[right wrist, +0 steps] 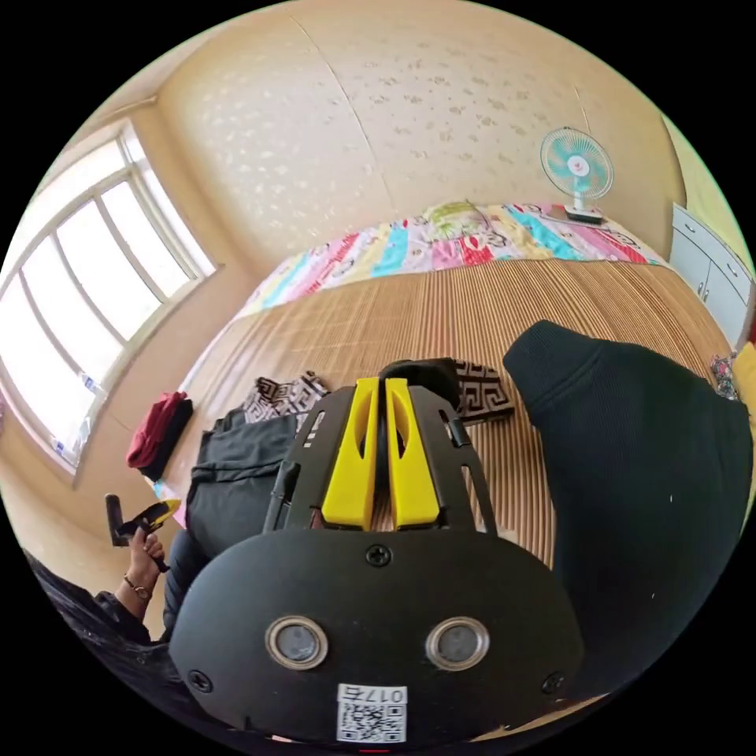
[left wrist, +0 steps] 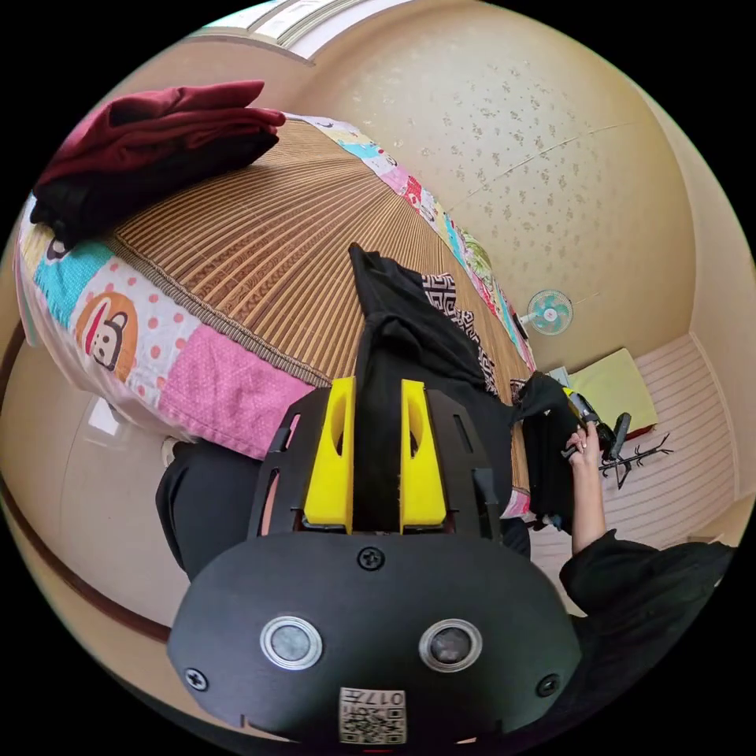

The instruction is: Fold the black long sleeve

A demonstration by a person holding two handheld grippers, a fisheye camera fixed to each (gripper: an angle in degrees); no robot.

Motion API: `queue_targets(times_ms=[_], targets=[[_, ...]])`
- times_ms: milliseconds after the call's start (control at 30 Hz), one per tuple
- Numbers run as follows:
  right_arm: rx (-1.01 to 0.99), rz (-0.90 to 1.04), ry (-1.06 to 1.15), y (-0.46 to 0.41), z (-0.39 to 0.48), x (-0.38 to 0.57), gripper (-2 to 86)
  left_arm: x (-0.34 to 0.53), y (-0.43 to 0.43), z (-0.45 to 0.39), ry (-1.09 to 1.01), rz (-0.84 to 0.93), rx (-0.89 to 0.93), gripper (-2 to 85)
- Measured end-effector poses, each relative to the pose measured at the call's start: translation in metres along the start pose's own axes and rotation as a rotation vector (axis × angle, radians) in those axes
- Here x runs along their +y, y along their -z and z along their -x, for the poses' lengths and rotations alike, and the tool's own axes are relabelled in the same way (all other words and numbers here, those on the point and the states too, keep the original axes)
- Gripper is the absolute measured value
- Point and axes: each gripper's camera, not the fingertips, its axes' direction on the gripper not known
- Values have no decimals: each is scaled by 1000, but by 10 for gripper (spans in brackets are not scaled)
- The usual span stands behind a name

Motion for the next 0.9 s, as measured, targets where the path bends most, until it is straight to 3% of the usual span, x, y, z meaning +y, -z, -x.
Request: queue_targets(times_ms=[100, 267, 400, 500, 633, 733, 800, 900], targets=[[-75, 0, -61, 38, 11, 67, 28, 17, -9, 1, -14, 39, -16, 90], [96, 425, -237, 2, -18, 191, 61, 31, -15, 2, 17, 41, 27, 91], [166, 303, -162, 34, 9, 186, 72, 36, -11, -10, -39, 58, 42, 91], [119, 273, 38, 26, 48, 147, 86, 46, -11, -22, -108, 82, 12, 91], [-34, 423, 255, -48, 85, 113, 104, 61, -14, -28, -124, 106, 28, 91], [112, 547, 377, -110, 100, 116, 79, 72, -12, -27, -103, 98, 60, 91], [103, 488, 418, -106, 103, 112, 56, 77, -7, -26, -94, 97, 54, 89], [-177, 247, 301, -31, 86, 87, 40, 85, -1, -19, -95, 98, 28, 87]])
